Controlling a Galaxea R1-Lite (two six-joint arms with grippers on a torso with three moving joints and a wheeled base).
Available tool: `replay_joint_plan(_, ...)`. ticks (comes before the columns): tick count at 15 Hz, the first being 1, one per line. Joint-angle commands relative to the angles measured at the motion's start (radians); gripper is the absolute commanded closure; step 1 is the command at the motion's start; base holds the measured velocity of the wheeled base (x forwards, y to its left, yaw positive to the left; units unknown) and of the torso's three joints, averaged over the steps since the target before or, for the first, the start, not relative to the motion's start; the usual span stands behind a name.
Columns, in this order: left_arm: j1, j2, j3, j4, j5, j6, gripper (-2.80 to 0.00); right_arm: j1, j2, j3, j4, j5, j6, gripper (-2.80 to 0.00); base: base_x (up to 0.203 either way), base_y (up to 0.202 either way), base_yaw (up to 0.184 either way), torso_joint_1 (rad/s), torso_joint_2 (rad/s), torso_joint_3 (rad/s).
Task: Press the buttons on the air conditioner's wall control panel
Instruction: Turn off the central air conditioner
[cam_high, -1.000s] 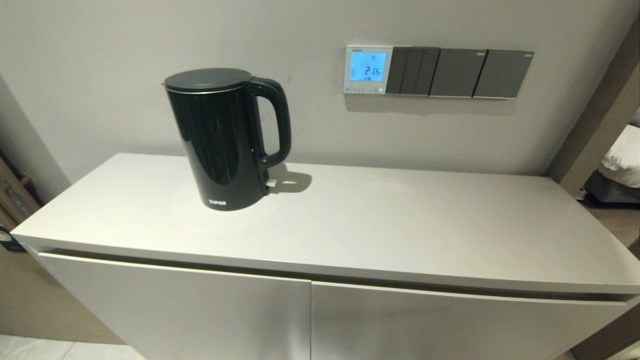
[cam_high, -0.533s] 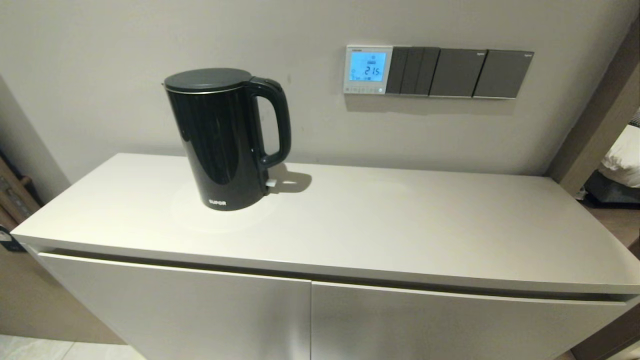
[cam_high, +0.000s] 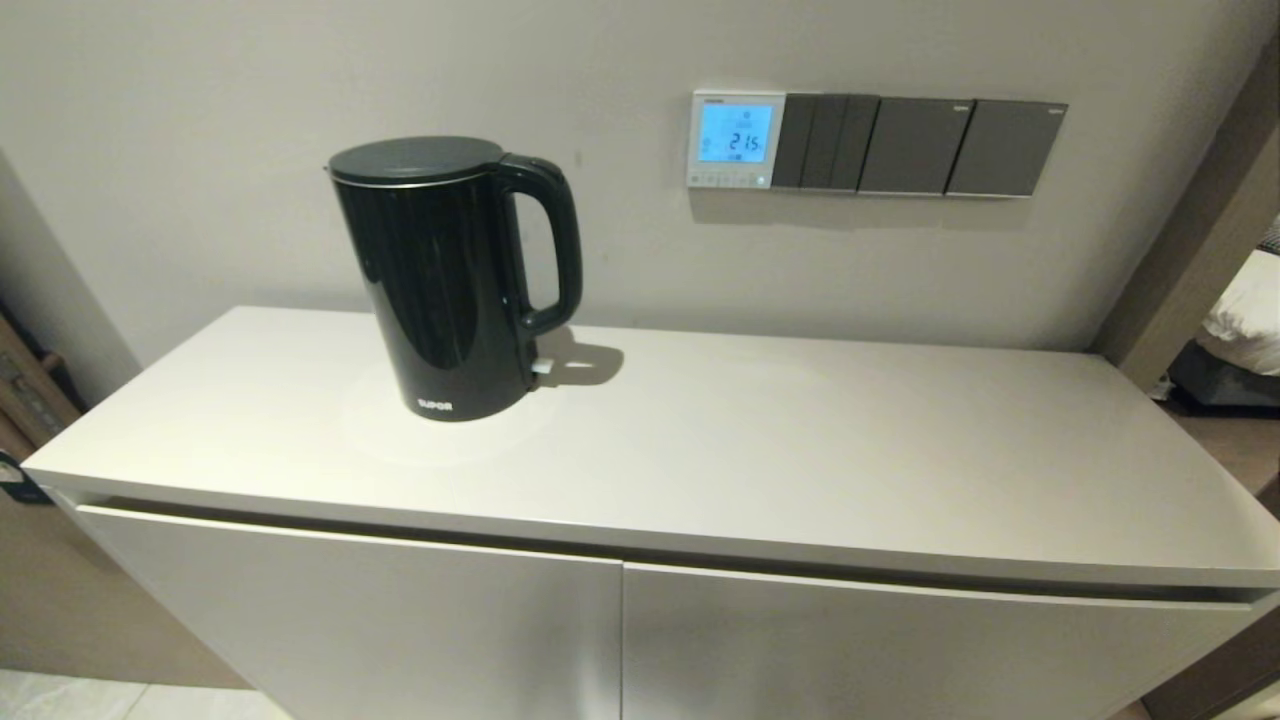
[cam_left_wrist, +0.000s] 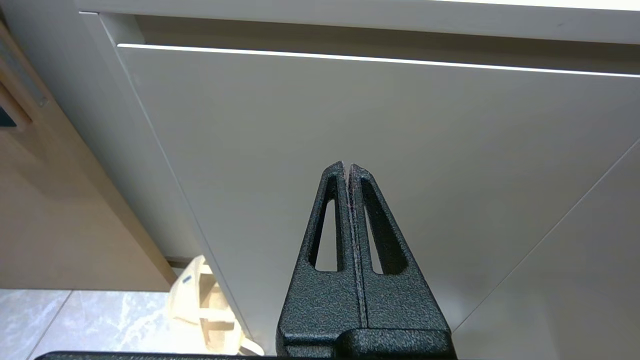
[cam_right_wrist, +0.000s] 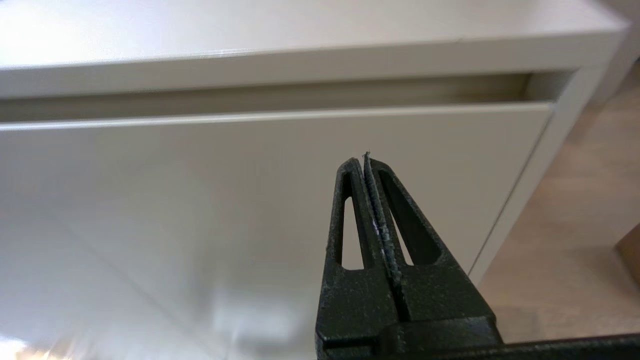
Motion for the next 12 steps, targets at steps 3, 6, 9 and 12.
replay_joint_plan(3, 0.0, 0.0, 0.0, 0.001, 0.0, 0.0, 0.0, 0.0, -0.05, 0.006, 0.031, -0.011, -0.021, 0.0, 0.0, 0.0, 0.0, 0.0, 0.0, 0.0)
replay_joint_plan(6, 0.0, 0.0, 0.0, 0.001, -0.001, 0.0, 0.0, 0.001, -0.048, 0.006, 0.032, -0.012, -0.024, 0.0, 0.0, 0.0, 0.0, 0.0, 0.0, 0.0)
replay_joint_plan(9, 0.0, 0.0, 0.0, 0.001, 0.0, 0.0, 0.0, 0.002, -0.048, 0.006, 0.035, -0.013, -0.016, 0.0, 0.0, 0.0, 0.0, 0.0, 0.0, 0.0)
replay_joint_plan(12, 0.0, 0.0, 0.0, 0.001, 0.0, 0.0, 0.0, 0.002, -0.045, 0.006, 0.035, -0.013, -0.009, 0.0, 0.0, 0.0, 0.0, 0.0, 0.0, 0.0)
